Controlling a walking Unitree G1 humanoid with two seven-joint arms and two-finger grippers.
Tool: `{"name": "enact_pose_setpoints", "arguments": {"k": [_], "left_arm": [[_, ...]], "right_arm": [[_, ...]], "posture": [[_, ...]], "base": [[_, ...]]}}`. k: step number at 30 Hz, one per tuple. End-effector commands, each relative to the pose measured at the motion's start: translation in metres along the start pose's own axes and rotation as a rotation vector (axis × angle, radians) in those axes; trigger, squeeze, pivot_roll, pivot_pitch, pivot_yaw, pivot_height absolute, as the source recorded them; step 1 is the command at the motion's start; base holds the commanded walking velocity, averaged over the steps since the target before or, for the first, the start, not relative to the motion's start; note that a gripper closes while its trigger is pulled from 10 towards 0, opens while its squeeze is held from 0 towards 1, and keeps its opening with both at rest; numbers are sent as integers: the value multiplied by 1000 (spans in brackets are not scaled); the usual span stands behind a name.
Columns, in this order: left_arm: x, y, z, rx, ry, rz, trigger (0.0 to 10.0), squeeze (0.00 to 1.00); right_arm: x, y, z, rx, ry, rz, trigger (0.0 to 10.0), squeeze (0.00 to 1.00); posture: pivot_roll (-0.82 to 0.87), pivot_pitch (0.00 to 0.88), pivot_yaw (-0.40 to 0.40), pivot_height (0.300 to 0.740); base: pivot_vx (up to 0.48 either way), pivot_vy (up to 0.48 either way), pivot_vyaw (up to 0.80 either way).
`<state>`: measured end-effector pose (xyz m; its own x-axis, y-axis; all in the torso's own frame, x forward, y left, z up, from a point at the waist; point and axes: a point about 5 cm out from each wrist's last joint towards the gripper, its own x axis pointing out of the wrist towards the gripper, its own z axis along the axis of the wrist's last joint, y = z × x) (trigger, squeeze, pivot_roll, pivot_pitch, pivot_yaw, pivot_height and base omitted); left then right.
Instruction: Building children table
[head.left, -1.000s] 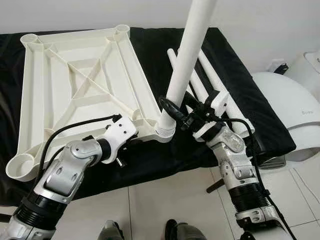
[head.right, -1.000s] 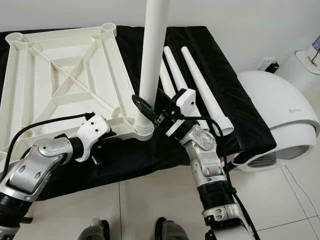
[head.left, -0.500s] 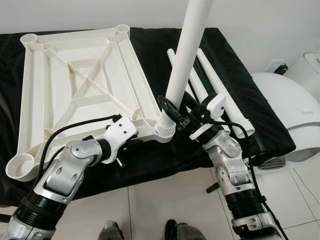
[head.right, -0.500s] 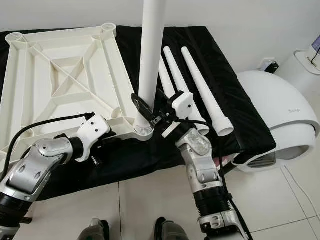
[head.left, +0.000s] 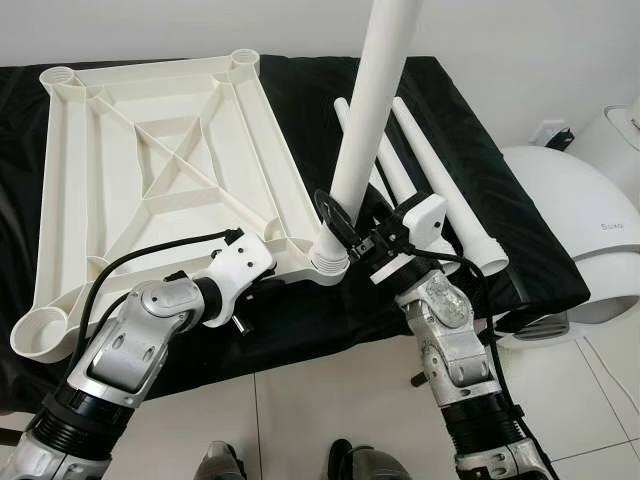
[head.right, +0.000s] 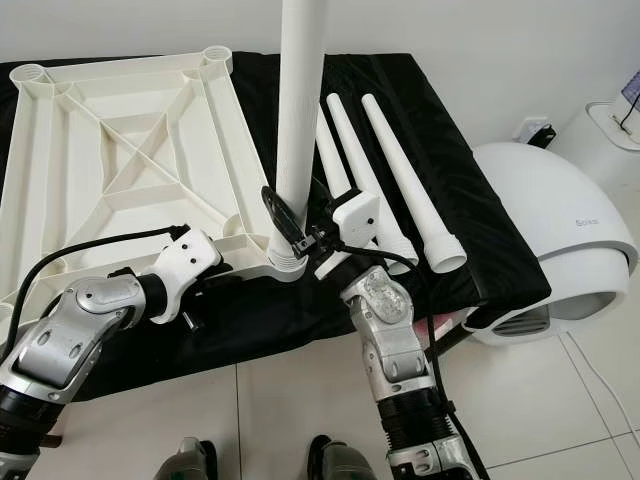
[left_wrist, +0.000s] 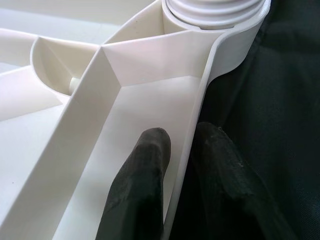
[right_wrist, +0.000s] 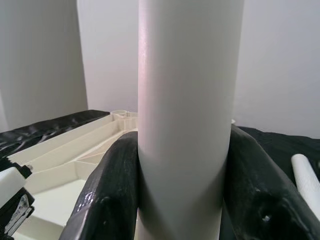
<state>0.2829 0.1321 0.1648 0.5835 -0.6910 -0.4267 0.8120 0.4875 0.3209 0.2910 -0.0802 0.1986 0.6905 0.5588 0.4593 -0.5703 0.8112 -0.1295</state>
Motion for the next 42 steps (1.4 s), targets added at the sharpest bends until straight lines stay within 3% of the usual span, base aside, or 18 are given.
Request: {"name": "enact_pose_setpoints", "arguments": {"k": [1,18,26,35,42], "left_arm": [[2,-8,2,10,-10,-51,10000,0],[0,-7,2,11,-6,-53,10000,0],[-2,-6,3,14,-4,-51,10000,0],[-2,-4,3,17,-4,-48,10000,0],[-4,-3,4,18,-4,-42,10000,0]], "right_arm": [[-32,-4,-50,36,283,-107,10000,0],[-34,-5,-52,-15,309,-256,10000,0],[-36,-15,-52,-77,315,-390,10000,0],[-37,-10,-47,-79,270,-388,10000,0],[-47,-5,-39,-77,229,-342,10000,0]], "posture": [[66,200,-68,740],[69,210,-63,740],[73,210,-60,740],[72,210,-58,740],[69,210,-58,740]], "base": [[0,0,0],[0,0,0],[0,0,0],[0,0,0],[0,0,0]]}}
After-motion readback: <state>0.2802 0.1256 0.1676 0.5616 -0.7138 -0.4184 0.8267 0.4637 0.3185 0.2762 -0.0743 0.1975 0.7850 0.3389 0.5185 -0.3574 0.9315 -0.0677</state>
